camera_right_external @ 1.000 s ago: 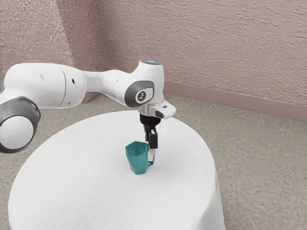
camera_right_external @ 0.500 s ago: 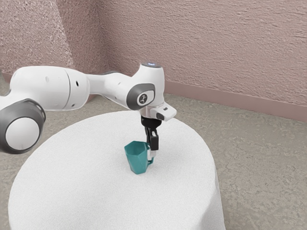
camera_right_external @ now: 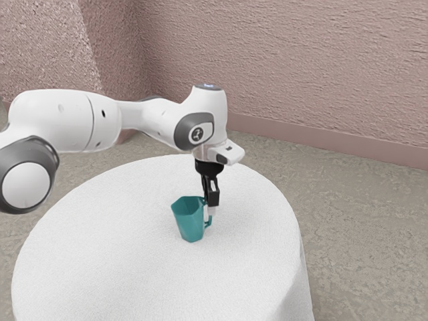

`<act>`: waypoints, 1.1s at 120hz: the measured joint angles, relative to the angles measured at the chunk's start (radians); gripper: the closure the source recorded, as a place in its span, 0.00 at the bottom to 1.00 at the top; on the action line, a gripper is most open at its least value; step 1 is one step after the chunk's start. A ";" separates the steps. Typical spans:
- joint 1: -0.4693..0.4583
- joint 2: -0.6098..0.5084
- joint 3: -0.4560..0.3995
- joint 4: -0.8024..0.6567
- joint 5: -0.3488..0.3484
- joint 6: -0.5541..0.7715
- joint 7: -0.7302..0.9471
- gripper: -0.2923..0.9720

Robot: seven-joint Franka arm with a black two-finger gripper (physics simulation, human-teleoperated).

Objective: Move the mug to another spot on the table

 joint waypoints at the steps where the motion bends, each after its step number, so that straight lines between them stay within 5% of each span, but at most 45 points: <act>1: 0.000 -0.001 0.000 -0.001 0.000 0.000 0.000 0.54; 66: 0.004 -0.025 0.001 -0.029 -0.020 -0.006 -0.019 0.68; 132: 0.023 -0.314 0.086 -0.346 -0.003 -0.009 -0.047 0.70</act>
